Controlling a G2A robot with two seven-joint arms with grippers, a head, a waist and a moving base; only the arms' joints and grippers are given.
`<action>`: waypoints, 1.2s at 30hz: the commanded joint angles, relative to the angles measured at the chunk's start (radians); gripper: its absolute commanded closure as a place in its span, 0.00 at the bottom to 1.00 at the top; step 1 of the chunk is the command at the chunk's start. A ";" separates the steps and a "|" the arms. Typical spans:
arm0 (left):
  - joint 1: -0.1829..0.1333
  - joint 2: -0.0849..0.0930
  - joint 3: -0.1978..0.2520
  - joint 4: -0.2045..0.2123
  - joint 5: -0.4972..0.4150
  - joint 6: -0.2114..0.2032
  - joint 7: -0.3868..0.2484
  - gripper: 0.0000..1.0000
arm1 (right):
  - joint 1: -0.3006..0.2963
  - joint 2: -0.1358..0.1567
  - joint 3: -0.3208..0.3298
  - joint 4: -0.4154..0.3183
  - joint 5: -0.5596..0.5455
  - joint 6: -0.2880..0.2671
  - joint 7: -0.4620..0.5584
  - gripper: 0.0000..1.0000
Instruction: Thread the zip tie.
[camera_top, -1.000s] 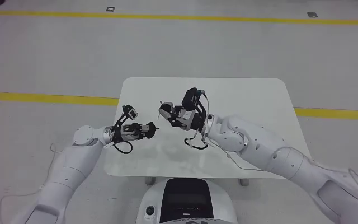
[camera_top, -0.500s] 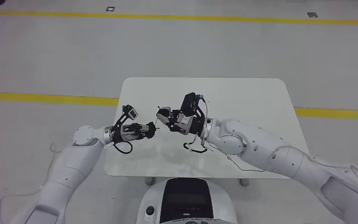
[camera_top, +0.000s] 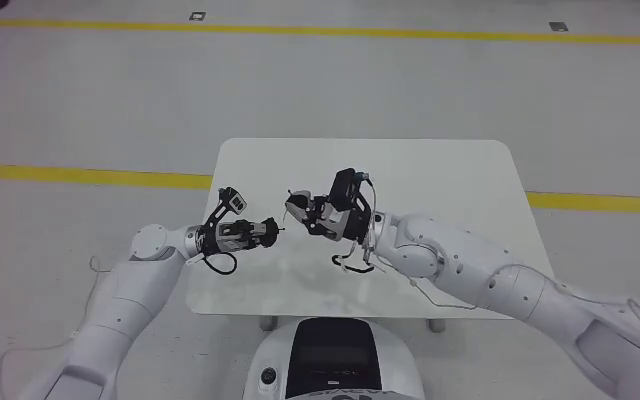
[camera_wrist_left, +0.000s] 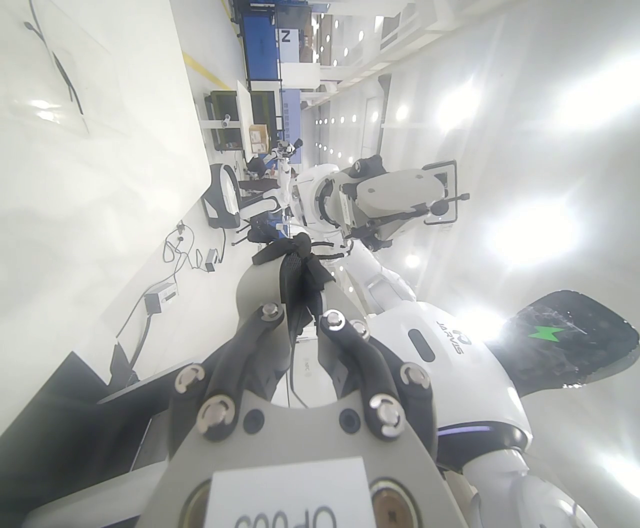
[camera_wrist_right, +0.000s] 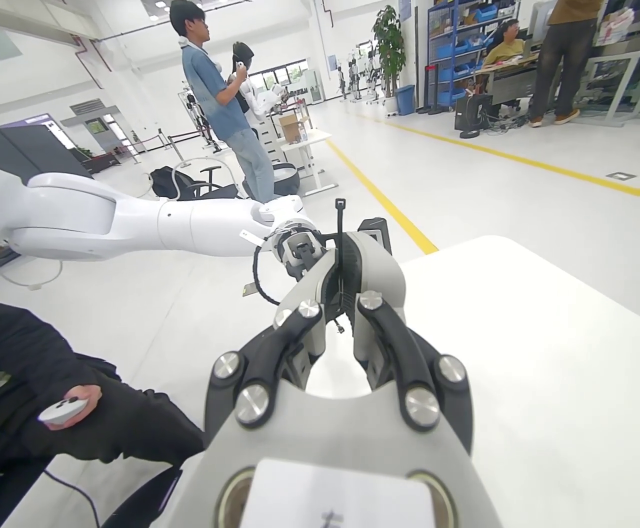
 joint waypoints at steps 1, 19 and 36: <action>0.000 0.000 0.000 0.000 0.000 0.000 0.000 1.00 | 0.011 0.005 -0.021 -0.004 0.003 0.000 -0.017 1.00; 0.000 0.000 0.000 0.000 0.000 0.000 0.000 1.00 | 0.028 0.015 -0.069 0.011 0.007 0.000 -0.089 1.00; 0.001 0.000 0.000 0.000 -0.001 0.003 0.007 1.00 | 0.028 0.015 -0.069 0.011 0.007 0.000 -0.089 1.00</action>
